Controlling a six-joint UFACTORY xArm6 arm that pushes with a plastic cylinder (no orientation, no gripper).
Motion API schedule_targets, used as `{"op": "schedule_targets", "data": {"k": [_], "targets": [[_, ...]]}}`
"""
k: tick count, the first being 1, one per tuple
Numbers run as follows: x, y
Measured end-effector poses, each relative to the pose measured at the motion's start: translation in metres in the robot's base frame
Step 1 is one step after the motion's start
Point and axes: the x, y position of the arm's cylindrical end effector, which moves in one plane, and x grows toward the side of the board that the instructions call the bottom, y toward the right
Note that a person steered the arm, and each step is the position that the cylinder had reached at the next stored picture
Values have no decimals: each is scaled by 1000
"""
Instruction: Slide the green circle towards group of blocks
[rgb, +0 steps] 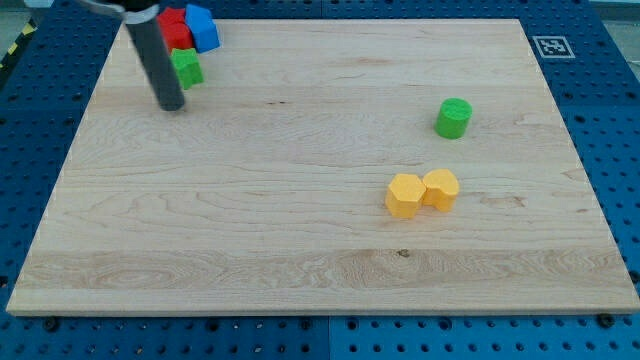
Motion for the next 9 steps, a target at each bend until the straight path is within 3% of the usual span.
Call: {"op": "schedule_targets", "data": {"k": [1,4,5,7,9], "targets": [[-18,13],[-53,-21],[-37,-3],[41,155],[77,306]]}}
